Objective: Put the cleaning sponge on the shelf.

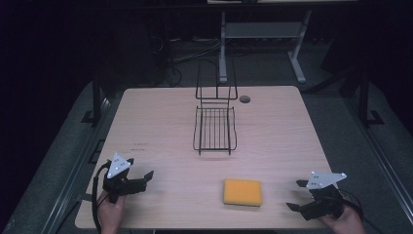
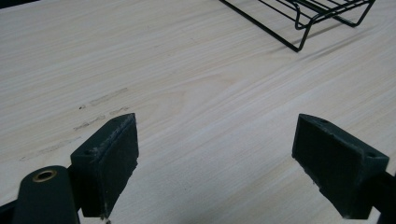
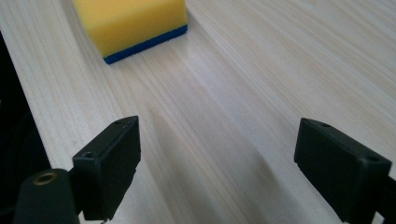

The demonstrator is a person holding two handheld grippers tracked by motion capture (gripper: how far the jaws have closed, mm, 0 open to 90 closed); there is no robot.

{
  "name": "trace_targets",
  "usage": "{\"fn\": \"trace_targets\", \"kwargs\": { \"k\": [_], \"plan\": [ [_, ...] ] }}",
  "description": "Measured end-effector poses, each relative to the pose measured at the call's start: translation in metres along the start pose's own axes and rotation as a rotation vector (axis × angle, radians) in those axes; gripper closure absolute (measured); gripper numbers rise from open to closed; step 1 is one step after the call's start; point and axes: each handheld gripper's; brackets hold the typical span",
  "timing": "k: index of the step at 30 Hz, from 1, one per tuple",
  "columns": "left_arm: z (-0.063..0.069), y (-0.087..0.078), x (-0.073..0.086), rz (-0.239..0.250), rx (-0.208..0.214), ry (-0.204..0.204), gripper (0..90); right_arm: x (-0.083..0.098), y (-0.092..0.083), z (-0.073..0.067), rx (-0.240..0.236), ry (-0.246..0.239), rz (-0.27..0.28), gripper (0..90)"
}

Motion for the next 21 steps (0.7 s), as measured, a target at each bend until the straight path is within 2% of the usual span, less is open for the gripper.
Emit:
{"fn": "trace_targets", "kwargs": {
  "k": [4, 8, 12, 16, 21],
  "plan": [
    [0.000, 0.000, 0.000, 0.000, 0.000, -0.008, 14.1, -0.001, 0.001, -0.001, -0.006, -0.008, 0.000, 14.3],
    [0.001, -0.001, 0.000, 0.005, 0.004, 0.004, 14.0, -0.005, 0.004, -0.003, -0.029, -0.018, -0.013, 14.3],
    [0.000, -0.001, 0.000, 0.006, 0.006, -0.002, 14.1, -0.012, 0.006, -0.006, -0.047, -0.040, -0.026, 14.3],
    [-0.001, -0.001, 0.000, 0.009, 0.002, -0.010, 14.1, -0.020, 0.008, -0.008, -0.066, -0.054, -0.013, 14.3],
    [0.000, 0.000, 0.000, 0.004, 0.004, -0.005, 14.1, -0.028, 0.014, -0.009, -0.086, -0.073, -0.024, 14.3]
  ]
}}
Point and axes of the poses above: each handheld gripper's, and its own axes: y roughly forward along the jaws, x roughly out of its underside, z roughly to its right, and after that the axes turned 7 degrees about z, right-handed
